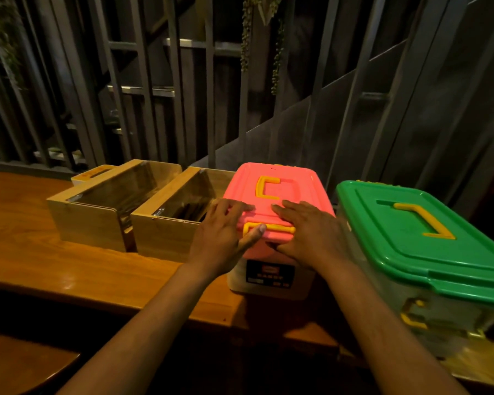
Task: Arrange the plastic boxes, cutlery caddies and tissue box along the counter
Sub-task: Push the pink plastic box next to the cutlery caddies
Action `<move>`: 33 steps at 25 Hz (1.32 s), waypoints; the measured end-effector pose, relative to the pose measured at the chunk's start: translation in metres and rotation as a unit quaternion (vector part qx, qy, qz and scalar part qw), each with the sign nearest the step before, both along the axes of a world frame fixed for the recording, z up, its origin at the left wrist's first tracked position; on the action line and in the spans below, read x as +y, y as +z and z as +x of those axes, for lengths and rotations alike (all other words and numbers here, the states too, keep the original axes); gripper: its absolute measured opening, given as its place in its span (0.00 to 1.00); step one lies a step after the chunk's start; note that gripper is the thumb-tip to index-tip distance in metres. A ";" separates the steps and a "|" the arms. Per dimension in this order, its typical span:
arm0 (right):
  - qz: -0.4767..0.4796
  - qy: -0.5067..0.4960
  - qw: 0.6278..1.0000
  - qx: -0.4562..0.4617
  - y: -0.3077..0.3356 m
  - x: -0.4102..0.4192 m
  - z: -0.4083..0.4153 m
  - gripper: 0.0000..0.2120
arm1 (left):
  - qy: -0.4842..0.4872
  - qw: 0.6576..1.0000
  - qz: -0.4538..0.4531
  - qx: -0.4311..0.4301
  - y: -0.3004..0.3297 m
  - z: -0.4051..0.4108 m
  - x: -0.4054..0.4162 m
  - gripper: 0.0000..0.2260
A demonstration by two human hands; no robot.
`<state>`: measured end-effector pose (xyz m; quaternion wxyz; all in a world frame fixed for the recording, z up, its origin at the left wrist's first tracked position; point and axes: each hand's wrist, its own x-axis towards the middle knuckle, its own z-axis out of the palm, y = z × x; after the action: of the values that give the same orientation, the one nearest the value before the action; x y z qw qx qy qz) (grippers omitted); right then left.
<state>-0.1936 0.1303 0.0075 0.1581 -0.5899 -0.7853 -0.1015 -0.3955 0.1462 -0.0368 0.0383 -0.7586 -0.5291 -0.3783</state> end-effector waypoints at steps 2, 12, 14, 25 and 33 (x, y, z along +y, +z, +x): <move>0.002 -0.002 1.000 0.006 -0.002 0.013 -0.001 0.39 | -0.001 1.000 -0.003 0.009 0.001 -0.002 0.013 0.27; 0.012 -0.033 0.999 0.004 -0.006 0.083 -0.004 0.38 | -0.017 0.999 -0.019 0.038 0.005 -0.004 0.085 0.32; 0.013 -0.040 0.999 0.002 -0.007 0.097 -0.004 0.38 | -0.020 0.999 -0.015 0.037 0.005 -0.003 0.099 0.32; 0.004 -0.073 0.997 -0.037 -0.008 0.140 -0.002 0.39 | -0.029 0.999 0.010 0.034 -0.001 0.001 0.149 0.32; -0.102 -0.082 0.990 0.042 0.008 0.095 -0.003 0.43 | 0.037 0.989 -0.037 0.136 0.011 0.016 0.114 0.30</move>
<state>-0.1966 0.2255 0.0152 0.1210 -0.6695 -0.7329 -0.0082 -0.3795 0.2600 -0.0256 0.0958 -0.7837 -0.5606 -0.2499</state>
